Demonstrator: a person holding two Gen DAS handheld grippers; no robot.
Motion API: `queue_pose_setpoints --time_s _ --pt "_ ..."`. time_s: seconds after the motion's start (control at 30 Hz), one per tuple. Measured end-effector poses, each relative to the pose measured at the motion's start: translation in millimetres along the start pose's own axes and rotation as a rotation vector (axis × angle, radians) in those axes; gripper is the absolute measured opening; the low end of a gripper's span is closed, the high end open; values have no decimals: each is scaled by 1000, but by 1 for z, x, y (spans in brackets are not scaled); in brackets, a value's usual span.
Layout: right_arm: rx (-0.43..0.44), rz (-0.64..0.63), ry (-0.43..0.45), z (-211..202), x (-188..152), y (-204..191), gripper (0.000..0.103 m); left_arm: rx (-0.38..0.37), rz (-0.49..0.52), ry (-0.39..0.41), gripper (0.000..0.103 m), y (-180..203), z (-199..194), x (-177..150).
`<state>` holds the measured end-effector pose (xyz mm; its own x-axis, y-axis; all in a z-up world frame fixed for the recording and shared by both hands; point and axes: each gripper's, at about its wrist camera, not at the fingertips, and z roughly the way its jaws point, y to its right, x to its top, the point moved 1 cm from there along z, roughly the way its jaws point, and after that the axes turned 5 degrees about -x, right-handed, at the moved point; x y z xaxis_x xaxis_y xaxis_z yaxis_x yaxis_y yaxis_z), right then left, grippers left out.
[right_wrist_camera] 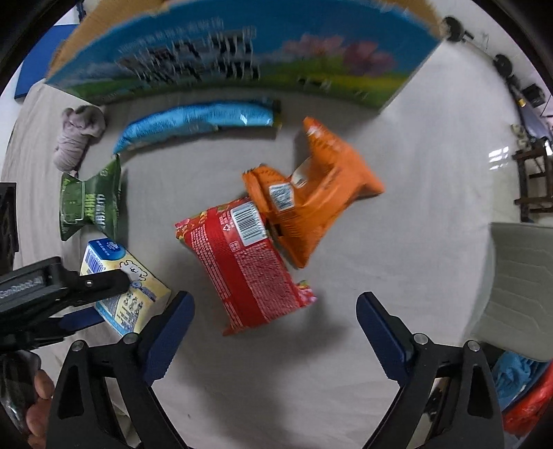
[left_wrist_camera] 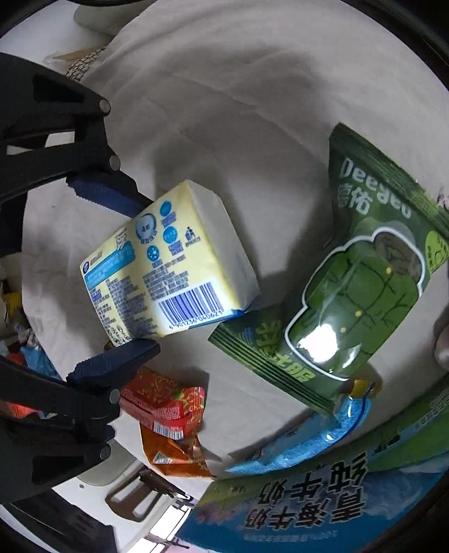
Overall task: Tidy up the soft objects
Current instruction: 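Grasp the yellow milk carton with the left tool while the right tool grasps the red snack bag, then carry both items into the box and open both tools to release them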
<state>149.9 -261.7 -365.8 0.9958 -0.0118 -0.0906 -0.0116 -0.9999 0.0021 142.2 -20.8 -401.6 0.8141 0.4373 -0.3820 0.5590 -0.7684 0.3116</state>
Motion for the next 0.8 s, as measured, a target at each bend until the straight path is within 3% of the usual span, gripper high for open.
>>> queue_pose_setpoints --time_s 0.13,0.23,0.33,0.53,0.8 --pt "41 14 -47 27 6 -4 83 100 133 40 68 10 -4 -14" --pt "12 11 -62 39 7 -7 65 166 220 61 67 17 -7 -24" --pt "3 4 -57 45 7 -9 64 193 249 61 70 26 -5 -25" --pt "-10 12 -45 57 2 -22 61 264 329 119 63 43 -3 -23" --pt "46 36 -28 50 -43 -28 52 320 445 206 62 56 -31 -72"
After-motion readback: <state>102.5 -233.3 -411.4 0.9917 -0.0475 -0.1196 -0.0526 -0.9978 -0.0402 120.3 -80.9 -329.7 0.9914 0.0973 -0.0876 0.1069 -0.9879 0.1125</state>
